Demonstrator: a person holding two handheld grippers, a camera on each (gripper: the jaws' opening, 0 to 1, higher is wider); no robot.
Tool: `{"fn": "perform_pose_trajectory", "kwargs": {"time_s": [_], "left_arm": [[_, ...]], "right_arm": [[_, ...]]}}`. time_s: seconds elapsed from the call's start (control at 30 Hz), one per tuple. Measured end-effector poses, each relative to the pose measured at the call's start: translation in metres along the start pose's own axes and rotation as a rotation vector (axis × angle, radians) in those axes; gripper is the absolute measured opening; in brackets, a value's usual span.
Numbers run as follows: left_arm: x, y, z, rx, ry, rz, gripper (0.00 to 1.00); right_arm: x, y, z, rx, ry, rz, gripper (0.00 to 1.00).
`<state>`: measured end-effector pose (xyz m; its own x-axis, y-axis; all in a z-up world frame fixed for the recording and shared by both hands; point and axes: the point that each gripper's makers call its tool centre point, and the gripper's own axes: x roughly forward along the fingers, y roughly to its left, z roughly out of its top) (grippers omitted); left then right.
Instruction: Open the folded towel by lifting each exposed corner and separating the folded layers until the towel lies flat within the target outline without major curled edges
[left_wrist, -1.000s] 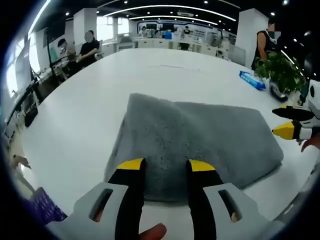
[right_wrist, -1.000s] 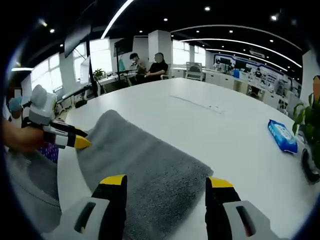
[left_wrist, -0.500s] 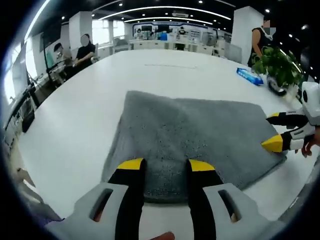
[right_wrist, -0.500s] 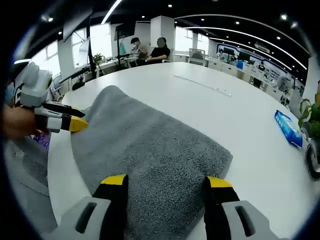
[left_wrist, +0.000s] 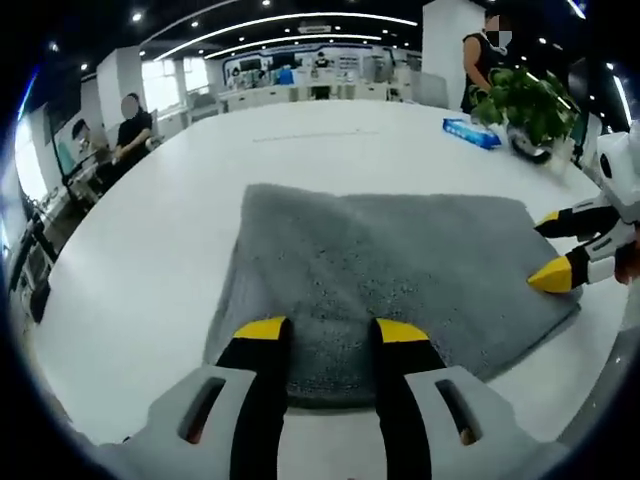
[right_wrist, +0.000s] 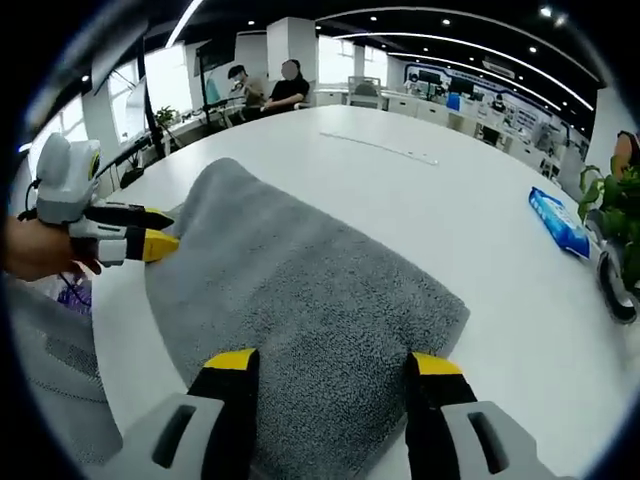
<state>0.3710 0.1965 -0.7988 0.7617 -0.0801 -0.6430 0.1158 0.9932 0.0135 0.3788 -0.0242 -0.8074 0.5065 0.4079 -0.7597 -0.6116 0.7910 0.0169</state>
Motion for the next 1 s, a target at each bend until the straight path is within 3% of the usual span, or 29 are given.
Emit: {"fn": "perform_pose_trajectory", "kwargs": {"time_s": [0.43, 0.7, 1.0], "left_arm": [[0.034, -0.038, 0.030, 0.170, 0.012, -0.212, 0.30], [0.052, -0.051, 0.046, 0.250, 0.034, -0.281, 0.30], [0.059, -0.058, 0.051, 0.312, 0.090, -0.313, 0.30]], "right_arm": [[-0.022, -0.010, -0.024, 0.078, 0.070, -0.037, 0.50], [-0.034, -0.013, -0.036, 0.133, 0.038, -0.058, 0.47], [-0.038, -0.012, -0.040, 0.148, 0.022, -0.061, 0.47]]}}
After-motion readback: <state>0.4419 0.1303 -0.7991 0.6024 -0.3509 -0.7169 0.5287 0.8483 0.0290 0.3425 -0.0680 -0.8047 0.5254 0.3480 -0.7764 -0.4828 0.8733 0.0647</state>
